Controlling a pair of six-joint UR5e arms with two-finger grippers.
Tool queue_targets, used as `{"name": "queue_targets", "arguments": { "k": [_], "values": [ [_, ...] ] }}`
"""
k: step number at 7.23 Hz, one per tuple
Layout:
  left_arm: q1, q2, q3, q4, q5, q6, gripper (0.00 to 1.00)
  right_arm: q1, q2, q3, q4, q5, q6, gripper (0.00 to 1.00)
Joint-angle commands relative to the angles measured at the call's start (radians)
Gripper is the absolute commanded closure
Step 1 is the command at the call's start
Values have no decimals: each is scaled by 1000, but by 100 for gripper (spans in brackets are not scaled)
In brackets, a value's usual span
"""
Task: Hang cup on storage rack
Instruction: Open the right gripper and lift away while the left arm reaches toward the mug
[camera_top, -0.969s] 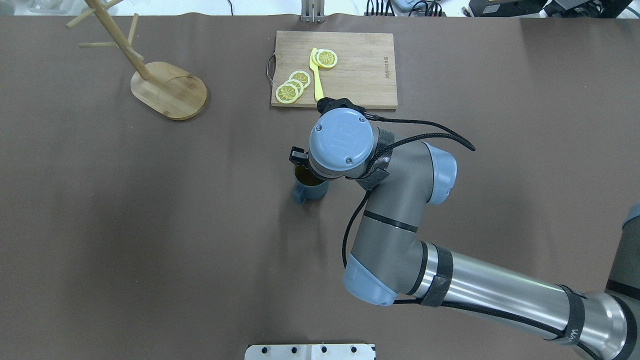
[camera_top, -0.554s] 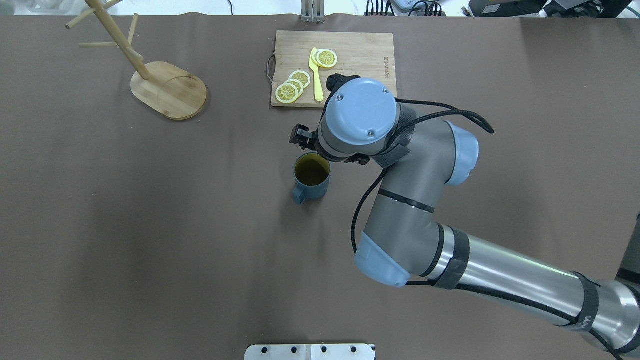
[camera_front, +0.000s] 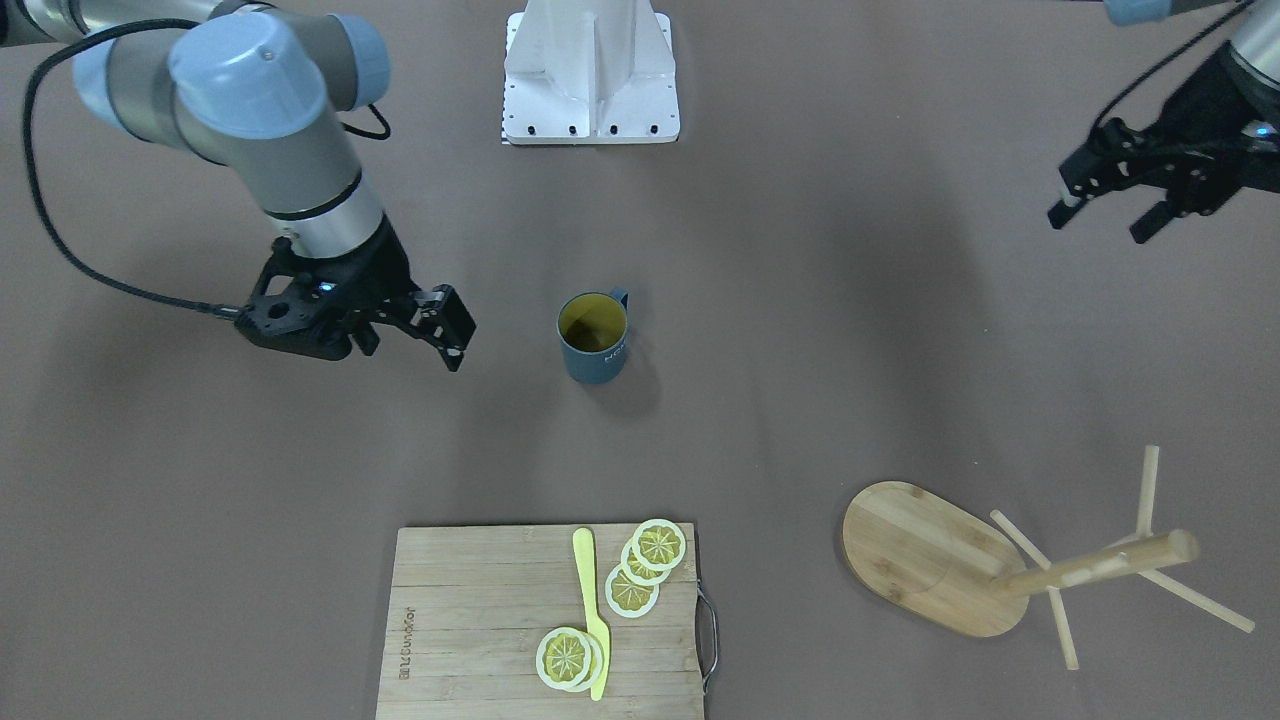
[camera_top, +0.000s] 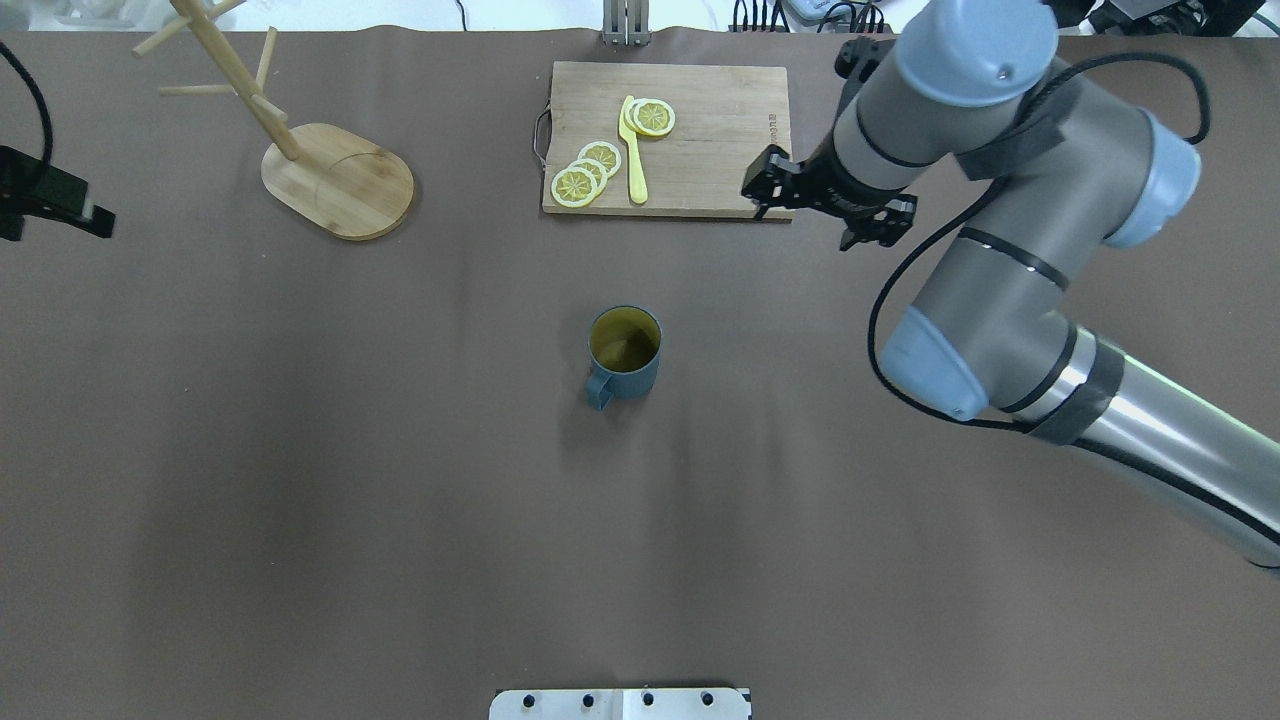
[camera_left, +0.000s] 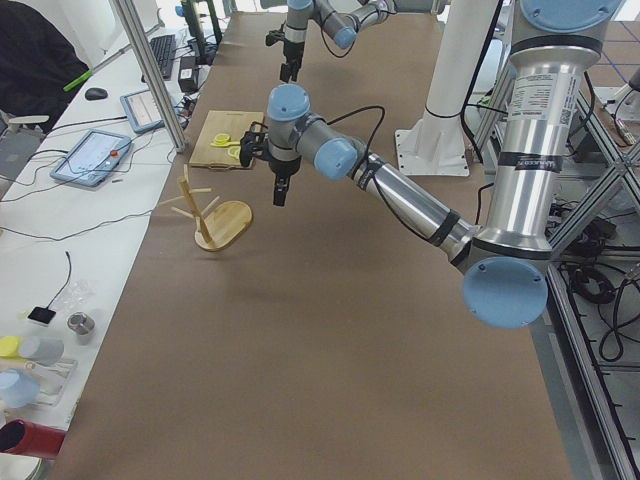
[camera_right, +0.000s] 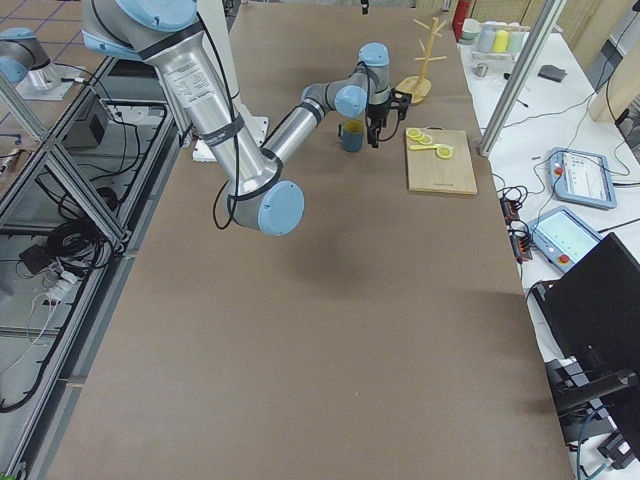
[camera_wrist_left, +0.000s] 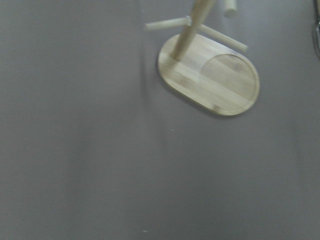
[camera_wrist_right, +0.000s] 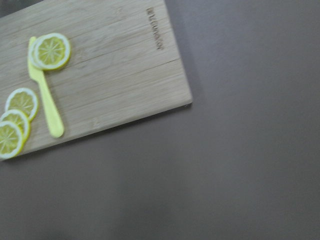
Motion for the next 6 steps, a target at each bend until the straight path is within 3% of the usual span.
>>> {"name": "queue_targets", "arguments": {
  "k": [1,2,4,6],
  "values": [
    [272,-182,-6,-2,237,-92,3,116,-107,4,-9,78,-203,0],
    [400,-315,110,-65,357,-82,3,149,-147,-2,-1,83,-261,0],
    [491,-350,389,-544,491,-50,3,190,-156,-36,-1,102,-295,0],
    [498,-319,424,-623,481,15,4,204,-156,-51,1,126,-312,0]
  ]
}}
